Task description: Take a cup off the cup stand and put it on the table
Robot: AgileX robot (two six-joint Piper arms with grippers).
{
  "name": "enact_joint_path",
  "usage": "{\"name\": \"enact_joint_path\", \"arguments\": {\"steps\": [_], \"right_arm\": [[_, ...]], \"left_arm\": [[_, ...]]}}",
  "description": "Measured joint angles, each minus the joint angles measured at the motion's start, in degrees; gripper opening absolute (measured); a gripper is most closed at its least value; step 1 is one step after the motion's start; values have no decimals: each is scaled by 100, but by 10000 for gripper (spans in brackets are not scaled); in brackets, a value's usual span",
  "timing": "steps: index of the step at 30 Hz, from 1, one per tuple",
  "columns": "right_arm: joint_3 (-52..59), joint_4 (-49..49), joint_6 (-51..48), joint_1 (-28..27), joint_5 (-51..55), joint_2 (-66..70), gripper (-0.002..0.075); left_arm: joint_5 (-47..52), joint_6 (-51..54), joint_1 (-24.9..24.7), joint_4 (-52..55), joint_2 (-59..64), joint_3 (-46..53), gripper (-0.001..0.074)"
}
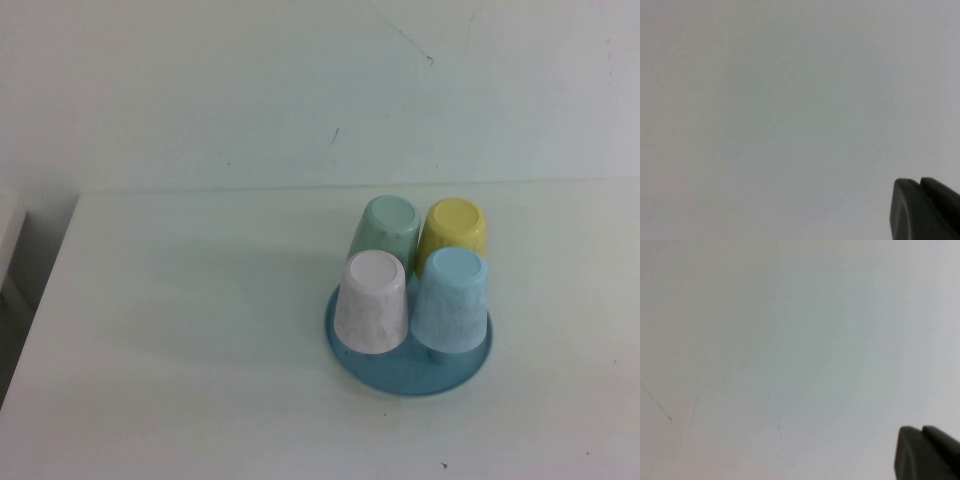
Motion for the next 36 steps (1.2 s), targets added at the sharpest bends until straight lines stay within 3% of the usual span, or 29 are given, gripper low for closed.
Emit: {"name": "enact_joint_path", "arguments": {"steps": [3, 9, 18, 25, 28, 36], "right_arm": [[-160, 173, -326, 0, 455, 0, -3], [-1170, 196, -836, 0, 2123, 42, -3], [-2099, 204, -860, 0, 3951, 1616, -3], [-2167, 498, -940, 0, 4771, 2984, -3], [-2246, 992, -1484, 0, 5108, 3322, -3], [-2346, 1945, -2622, 0, 5759, 3594, -3]], "left_arm": [[457, -531, 0, 0, 0, -89, 2], [3222, -843, 0, 573, 48, -1299, 0], [5712, 344, 0, -59, 1521, -2543, -1], [6432, 1754, 0, -1707, 2728, -2771, -1], [6685, 2310, 0, -2382, 3218, -2952, -1], [6929, 2685, 0, -2792, 4390, -3406, -1]]}}
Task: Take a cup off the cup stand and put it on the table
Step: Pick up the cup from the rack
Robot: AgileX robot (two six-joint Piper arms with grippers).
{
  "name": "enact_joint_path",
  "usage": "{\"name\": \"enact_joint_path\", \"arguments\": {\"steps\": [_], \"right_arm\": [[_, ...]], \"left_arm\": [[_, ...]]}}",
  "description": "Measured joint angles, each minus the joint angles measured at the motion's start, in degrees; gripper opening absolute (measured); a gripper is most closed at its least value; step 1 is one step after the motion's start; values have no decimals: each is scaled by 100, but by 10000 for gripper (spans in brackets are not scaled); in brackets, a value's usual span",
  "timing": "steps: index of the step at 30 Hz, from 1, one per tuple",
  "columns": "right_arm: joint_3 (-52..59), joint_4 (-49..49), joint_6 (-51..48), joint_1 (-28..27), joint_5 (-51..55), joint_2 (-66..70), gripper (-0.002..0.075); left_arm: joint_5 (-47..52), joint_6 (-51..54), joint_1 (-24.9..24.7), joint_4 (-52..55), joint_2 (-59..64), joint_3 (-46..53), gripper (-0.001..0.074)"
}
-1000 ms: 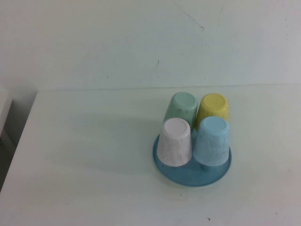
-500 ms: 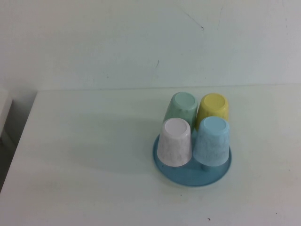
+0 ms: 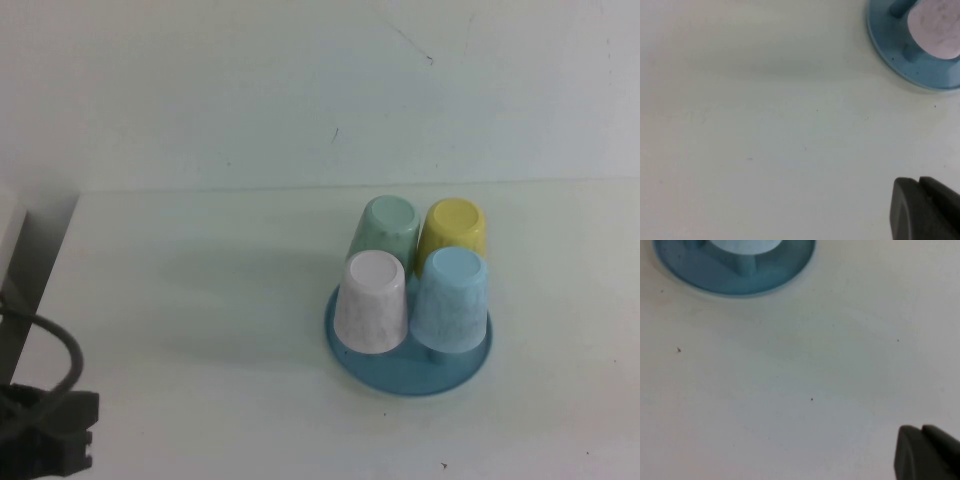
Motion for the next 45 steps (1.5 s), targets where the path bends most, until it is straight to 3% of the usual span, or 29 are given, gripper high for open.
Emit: {"name": "enact_joint_path", "arguments": {"steps": [5, 9, 17, 23, 27, 33, 38, 45], "right_arm": [[-3, 59, -53, 0, 76, 0, -3], [-3, 80, -112, 0, 211, 0, -3], [-3, 150, -164, 0, 706, 0, -3], [-3, 237, -175, 0, 693, 0, -3], [-3, 313, -175, 0, 650, 0, -3], [-3, 342, -175, 0, 627, 0, -3], [-3, 346, -175, 0, 627, 0, -3], [-3, 470, -237, 0, 588, 0, -3]], "left_arm": [[128, 398, -41, -414, 494, -381, -1], [128, 673, -350, -793, 833, -673, -1], [36, 688, -1758, -714, 1965, -1660, -1], [75, -105, -2931, 507, 3192, -2961, -1], [430, -641, -3361, 1228, 3933, -3942, -1], [1076, -1045, -3504, 1620, 4842, -5304, 8], [1570, -1069, -3504, 1878, 5310, -5941, 108], [1620, -1174, -3504, 1975, 5602, -6006, 225]]}}
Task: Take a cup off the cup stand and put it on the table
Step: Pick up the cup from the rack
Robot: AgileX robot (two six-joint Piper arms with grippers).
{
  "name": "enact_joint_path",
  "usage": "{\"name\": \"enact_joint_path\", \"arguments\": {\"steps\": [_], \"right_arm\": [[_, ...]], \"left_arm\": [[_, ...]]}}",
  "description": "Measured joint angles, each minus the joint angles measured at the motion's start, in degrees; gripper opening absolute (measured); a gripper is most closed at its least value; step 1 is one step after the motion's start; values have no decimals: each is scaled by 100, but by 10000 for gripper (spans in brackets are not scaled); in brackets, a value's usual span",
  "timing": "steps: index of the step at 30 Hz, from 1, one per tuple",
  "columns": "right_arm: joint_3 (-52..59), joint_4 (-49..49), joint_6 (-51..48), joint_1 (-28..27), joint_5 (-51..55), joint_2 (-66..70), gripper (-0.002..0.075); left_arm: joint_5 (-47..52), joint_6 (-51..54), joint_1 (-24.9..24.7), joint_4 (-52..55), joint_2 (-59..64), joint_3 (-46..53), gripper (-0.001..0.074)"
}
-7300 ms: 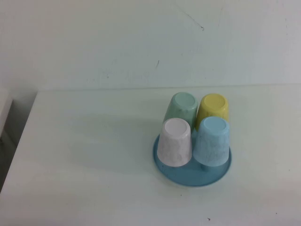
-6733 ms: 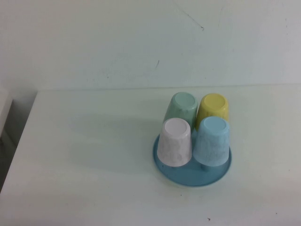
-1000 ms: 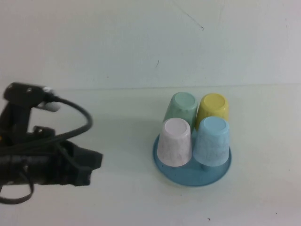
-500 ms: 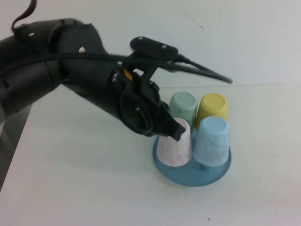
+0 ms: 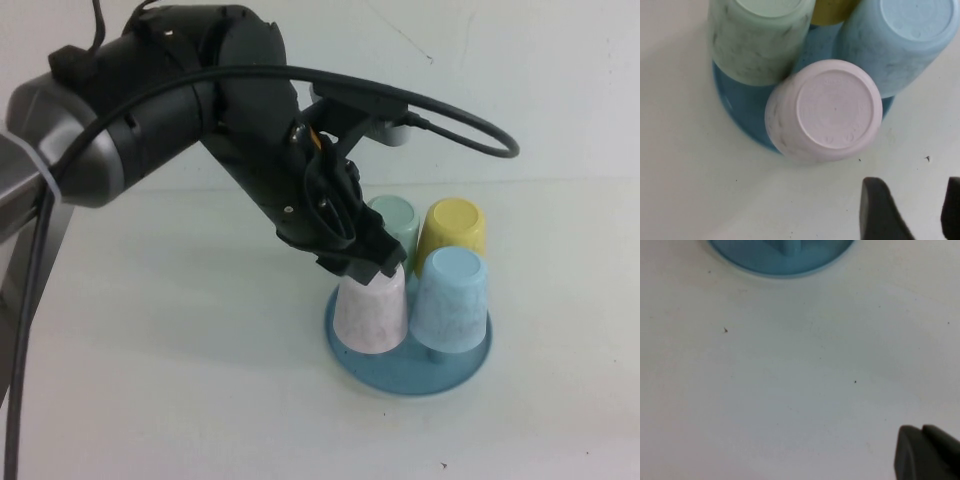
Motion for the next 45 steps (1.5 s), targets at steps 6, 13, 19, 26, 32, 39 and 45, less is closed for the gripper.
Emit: {"name": "enact_joint_path", "arguments": {"steps": [6, 13, 19, 26, 32, 39, 45], "right_arm": [[0, 137, -72, 0, -74, 0, -3], [0, 186, -202, 0, -85, 0, -3], [0, 223, -215, 0, -85, 0, -3], [0, 235, -234, 0, -85, 0, -3], [0, 286, -243, 0, -94, 0, -3], [0, 322, -257, 0, -94, 0, -3], [0, 439, -415, 0, -94, 0, -3]], "left_arm": [[-130, -45, 0, 63, 40, -4, 414], [-527, -256, 0, 63, 200, -62, 571], [-585, -297, 0, 125, 618, -310, 591], [-597, -297, 0, 356, 1002, -415, 594], [-736, -211, -47, 545, 1115, -440, 595], [-801, -168, -57, 546, 1181, -449, 595], [-536, -261, -57, 510, 1221, -449, 595]]}}
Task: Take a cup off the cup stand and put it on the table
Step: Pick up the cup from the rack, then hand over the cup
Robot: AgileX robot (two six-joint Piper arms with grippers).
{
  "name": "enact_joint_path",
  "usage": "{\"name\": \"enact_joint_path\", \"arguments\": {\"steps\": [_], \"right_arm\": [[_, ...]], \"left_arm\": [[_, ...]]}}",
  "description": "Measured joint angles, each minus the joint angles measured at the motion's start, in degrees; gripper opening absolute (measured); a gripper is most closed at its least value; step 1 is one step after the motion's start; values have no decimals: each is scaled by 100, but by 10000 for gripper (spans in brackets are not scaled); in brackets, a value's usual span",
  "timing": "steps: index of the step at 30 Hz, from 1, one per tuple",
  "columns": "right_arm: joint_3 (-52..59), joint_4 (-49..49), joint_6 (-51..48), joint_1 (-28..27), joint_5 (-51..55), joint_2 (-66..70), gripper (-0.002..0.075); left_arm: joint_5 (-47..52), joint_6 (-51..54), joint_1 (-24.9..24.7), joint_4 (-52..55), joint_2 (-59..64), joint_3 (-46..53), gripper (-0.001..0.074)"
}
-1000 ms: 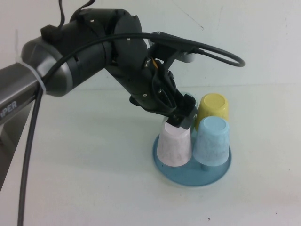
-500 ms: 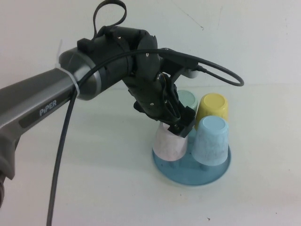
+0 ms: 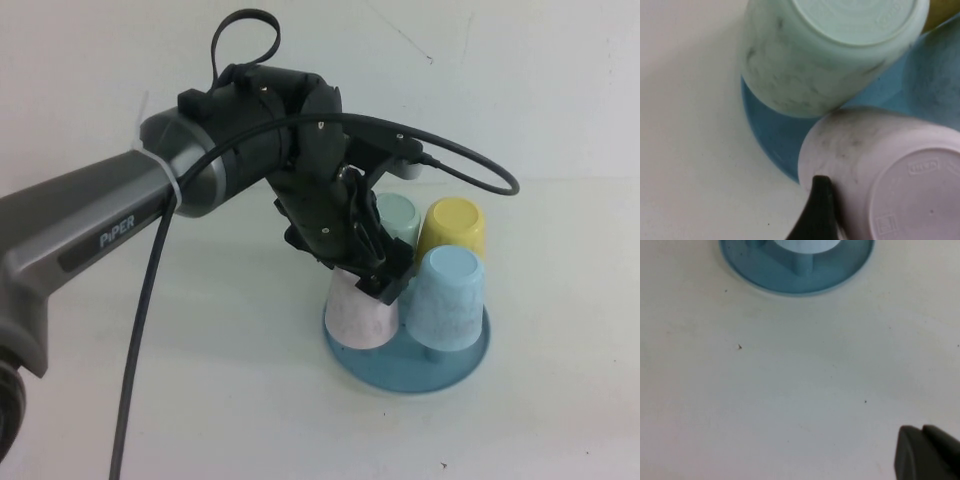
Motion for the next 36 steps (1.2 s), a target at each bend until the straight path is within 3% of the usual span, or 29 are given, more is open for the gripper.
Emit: {"name": "enact_joint_path", "arguments": {"steps": [10, 19, 23, 28, 36], "right_arm": [[0, 129, -110, 0, -3, 0, -3], [0, 144, -151, 0, -27, 0, -3], [10, 502, -610, 0, -101, 0, -3], [10, 1924, -2002, 0, -138, 0, -3], [10, 5908, -5083, 0, 23, -382, 1]], "left_arm": [[228, 0, 0, -9, 68, -158, 547], [1293, 0, 0, -84, 68, -1126, 547], [1498, -53, 0, -398, 56, -1685, 547], [1523, -88, 0, -1234, -96, -2259, 546], [1574, -17, 0, -2715, -510, -2866, 546]]}}
